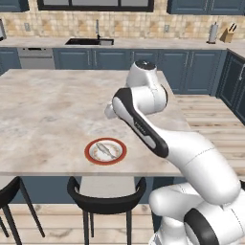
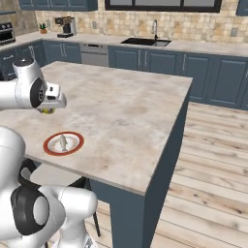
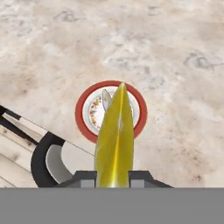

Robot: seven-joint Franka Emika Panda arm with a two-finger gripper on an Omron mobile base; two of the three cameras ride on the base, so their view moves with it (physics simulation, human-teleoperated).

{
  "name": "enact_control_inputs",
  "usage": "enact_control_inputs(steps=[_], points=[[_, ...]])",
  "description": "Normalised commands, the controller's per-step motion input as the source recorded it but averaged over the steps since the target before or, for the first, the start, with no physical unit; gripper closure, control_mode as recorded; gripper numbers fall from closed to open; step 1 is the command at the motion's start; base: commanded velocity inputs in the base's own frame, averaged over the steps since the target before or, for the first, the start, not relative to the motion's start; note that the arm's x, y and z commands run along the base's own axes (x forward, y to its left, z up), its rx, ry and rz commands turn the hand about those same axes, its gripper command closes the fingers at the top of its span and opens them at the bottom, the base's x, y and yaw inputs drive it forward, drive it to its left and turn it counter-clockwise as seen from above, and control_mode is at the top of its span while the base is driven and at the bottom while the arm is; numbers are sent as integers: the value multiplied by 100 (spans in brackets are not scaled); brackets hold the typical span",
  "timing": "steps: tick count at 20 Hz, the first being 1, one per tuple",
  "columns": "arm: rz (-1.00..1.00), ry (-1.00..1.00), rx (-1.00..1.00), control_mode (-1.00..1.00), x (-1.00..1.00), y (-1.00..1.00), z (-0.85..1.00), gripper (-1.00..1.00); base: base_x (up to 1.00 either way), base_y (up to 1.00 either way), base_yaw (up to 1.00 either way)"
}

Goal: Take the lemon wedge from the fridge and place it on the plate with fish on the dining counter.

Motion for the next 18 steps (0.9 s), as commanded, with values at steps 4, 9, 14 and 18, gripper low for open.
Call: enact_control_inputs(steps=[4,9,14,18], points=[[15,0,0,-100,5,53,-81,100,0,0,0],[5,2,0,-100,49,-7,-49,100,0,0,0],[1,5,0,-100,56,-34,-43,100,0,0,0],[2,8,0,-100,48,-25,-51,100,0,0,0]])
